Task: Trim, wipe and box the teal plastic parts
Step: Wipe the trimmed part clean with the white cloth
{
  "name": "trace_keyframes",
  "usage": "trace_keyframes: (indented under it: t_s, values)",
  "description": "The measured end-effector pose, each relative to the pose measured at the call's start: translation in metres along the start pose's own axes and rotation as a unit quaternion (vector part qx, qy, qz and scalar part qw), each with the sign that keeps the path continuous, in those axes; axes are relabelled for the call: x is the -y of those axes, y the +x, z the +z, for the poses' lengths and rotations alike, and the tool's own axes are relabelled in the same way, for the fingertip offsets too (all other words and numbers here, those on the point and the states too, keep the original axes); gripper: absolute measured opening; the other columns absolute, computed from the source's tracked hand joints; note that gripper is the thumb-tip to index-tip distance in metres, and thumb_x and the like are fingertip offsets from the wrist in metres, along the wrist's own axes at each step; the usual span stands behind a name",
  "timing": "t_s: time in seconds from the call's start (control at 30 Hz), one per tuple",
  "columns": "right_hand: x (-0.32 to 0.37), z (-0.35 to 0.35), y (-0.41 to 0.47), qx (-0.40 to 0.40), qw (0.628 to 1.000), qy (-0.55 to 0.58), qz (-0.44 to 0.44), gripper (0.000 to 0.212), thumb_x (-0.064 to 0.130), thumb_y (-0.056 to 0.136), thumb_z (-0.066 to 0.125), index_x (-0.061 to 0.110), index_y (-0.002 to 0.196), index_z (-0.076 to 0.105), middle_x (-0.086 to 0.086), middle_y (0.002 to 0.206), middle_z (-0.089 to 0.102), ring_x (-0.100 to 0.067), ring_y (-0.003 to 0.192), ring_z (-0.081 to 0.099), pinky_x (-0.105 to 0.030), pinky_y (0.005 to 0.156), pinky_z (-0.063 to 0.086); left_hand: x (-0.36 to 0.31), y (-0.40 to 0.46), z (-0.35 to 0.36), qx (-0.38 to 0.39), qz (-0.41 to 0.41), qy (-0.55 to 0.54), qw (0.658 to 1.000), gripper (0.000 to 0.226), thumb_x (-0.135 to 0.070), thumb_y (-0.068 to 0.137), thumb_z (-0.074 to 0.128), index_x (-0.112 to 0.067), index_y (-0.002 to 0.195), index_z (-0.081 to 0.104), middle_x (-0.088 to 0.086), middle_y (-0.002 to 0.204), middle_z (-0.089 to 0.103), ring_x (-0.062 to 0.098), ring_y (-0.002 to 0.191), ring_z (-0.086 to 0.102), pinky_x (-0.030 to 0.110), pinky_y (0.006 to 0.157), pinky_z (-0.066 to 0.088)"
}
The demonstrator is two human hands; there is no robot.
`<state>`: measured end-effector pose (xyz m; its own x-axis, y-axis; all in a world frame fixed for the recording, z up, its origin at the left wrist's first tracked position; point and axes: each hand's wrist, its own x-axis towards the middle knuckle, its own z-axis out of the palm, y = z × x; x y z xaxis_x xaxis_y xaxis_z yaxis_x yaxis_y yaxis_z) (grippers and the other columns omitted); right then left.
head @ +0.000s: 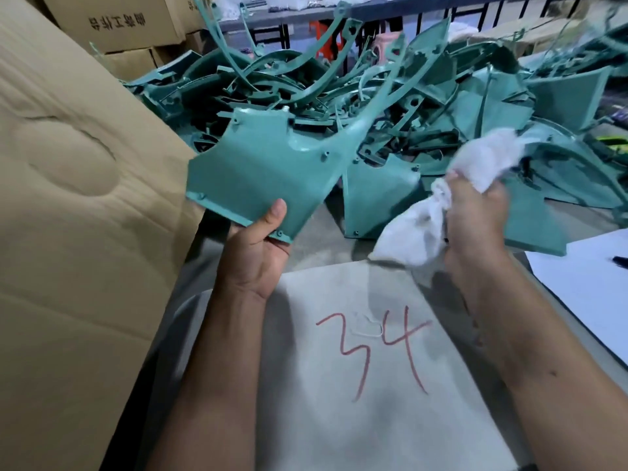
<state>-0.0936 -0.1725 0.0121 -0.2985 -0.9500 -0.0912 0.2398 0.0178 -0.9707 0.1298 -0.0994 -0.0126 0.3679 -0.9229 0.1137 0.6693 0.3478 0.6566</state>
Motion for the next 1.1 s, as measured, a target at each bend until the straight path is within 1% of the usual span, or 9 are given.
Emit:
trace_keyframes:
  t_s: [0.07, 0.17, 0.27, 0.33, 0.43, 0.53, 0.67, 0.97, 1.1]
  values:
    - [0.004, -0.004, -0.011, 0.228, 0.970, -0.078, 0.010, 0.019, 0.026, 0.095, 0.074, 0.019, 0.108, 0.062, 0.007, 0.074, 0.075, -0.006, 0.056, 0.069, -0.024, 0.049, 0.056, 0.002, 0.000, 0.005, -0.008, 0.004, -0.007, 1.000, 0.060, 0.007, 0.080, 0.063, -0.013, 0.136, 0.057, 0.010, 0.130, 0.068, 0.029, 0.119, 0.066, 0.045, 0.093, 0.059]
    - [0.005, -0.011, -0.021, 0.549, 0.774, -0.317, 0.001, 0.041, 0.058, 0.073, 0.086, 0.029, 0.096, 0.067, 0.008, 0.079, 0.079, -0.011, 0.062, 0.074, -0.021, 0.050, 0.054, 0.004, -0.006, 0.009, -0.023, 0.012, 0.047, 0.999, 0.054, 0.010, 0.079, 0.069, -0.008, 0.129, 0.060, 0.008, 0.117, 0.075, 0.028, 0.108, 0.071, 0.042, 0.086, 0.061]
    - [0.002, -0.010, -0.024, 0.667, 0.646, -0.365, -0.061, 0.039, 0.075, 0.071, 0.074, 0.043, 0.093, 0.074, 0.014, 0.091, 0.077, -0.008, 0.079, 0.072, -0.029, 0.065, 0.058, 0.007, -0.011, 0.007, -0.051, 0.023, 0.107, 0.993, 0.053, 0.005, 0.083, 0.072, 0.000, 0.134, 0.058, 0.015, 0.126, 0.071, 0.033, 0.116, 0.069, 0.045, 0.093, 0.059]
    - [0.001, -0.007, -0.022, 0.650, 0.687, -0.311, -0.096, 0.061, 0.085, 0.076, 0.064, 0.036, 0.109, 0.078, 0.004, 0.104, 0.077, -0.026, 0.090, 0.070, -0.042, 0.073, 0.057, 0.008, -0.012, 0.006, -0.054, 0.024, 0.104, 0.993, 0.053, 0.005, 0.085, 0.070, 0.002, 0.136, 0.057, 0.017, 0.129, 0.069, 0.037, 0.121, 0.065, 0.049, 0.098, 0.056]
    - [0.001, -0.003, -0.022, 0.523, 0.809, -0.215, -0.163, 0.065, 0.084, 0.084, 0.053, 0.026, 0.085, 0.081, -0.028, 0.101, 0.072, -0.057, 0.079, 0.061, -0.055, 0.061, 0.048, 0.011, -0.014, 0.010, -0.059, 0.038, 0.083, 0.994, 0.056, 0.010, 0.082, 0.070, 0.001, 0.136, 0.056, 0.020, 0.131, 0.067, 0.041, 0.123, 0.063, 0.053, 0.099, 0.054]
    - [-0.004, 0.001, -0.017, 0.363, 0.901, -0.154, -0.182, 0.045, 0.057, 0.099, 0.059, 0.019, 0.083, 0.079, -0.009, 0.080, 0.075, -0.033, 0.065, 0.065, -0.051, 0.057, 0.049, 0.019, -0.018, 0.024, -0.081, 0.050, 0.081, 0.992, 0.059, 0.008, 0.072, 0.076, -0.005, 0.128, 0.063, 0.017, 0.125, 0.071, 0.037, 0.117, 0.067, 0.052, 0.097, 0.056]
    - [-0.013, 0.007, -0.024, 0.436, 0.868, -0.198, -0.132, 0.023, 0.043, 0.084, 0.081, 0.021, 0.081, 0.073, 0.006, 0.067, 0.066, -0.008, 0.060, 0.056, -0.022, 0.056, 0.044, 0.033, -0.026, 0.037, -0.094, 0.033, 0.105, 0.990, 0.057, 0.005, 0.071, 0.080, -0.002, 0.125, 0.065, 0.020, 0.122, 0.072, 0.043, 0.113, 0.068, 0.056, 0.094, 0.057]
    - [-0.031, 0.014, -0.028, 0.415, 0.883, -0.168, -0.141, 0.038, 0.023, 0.096, 0.076, 0.014, 0.060, 0.067, 0.002, 0.049, 0.060, -0.008, 0.043, 0.047, -0.021, 0.043, 0.035, 0.029, -0.030, 0.040, -0.090, 0.005, 0.121, 0.989, 0.058, 0.005, 0.076, 0.078, 0.002, 0.131, 0.059, 0.020, 0.120, 0.072, 0.042, 0.102, 0.072, 0.050, 0.074, 0.061]
    - [-0.027, 0.010, -0.028, 0.428, 0.861, -0.196, -0.192, 0.042, 0.029, 0.104, 0.064, 0.012, 0.067, 0.070, 0.000, 0.055, 0.063, -0.010, 0.050, 0.052, -0.027, 0.049, 0.041, 0.029, -0.028, 0.035, -0.087, 0.021, 0.098, 0.991, 0.061, 0.006, 0.074, 0.077, -0.003, 0.131, 0.060, 0.020, 0.124, 0.070, 0.044, 0.114, 0.067, 0.060, 0.093, 0.055]
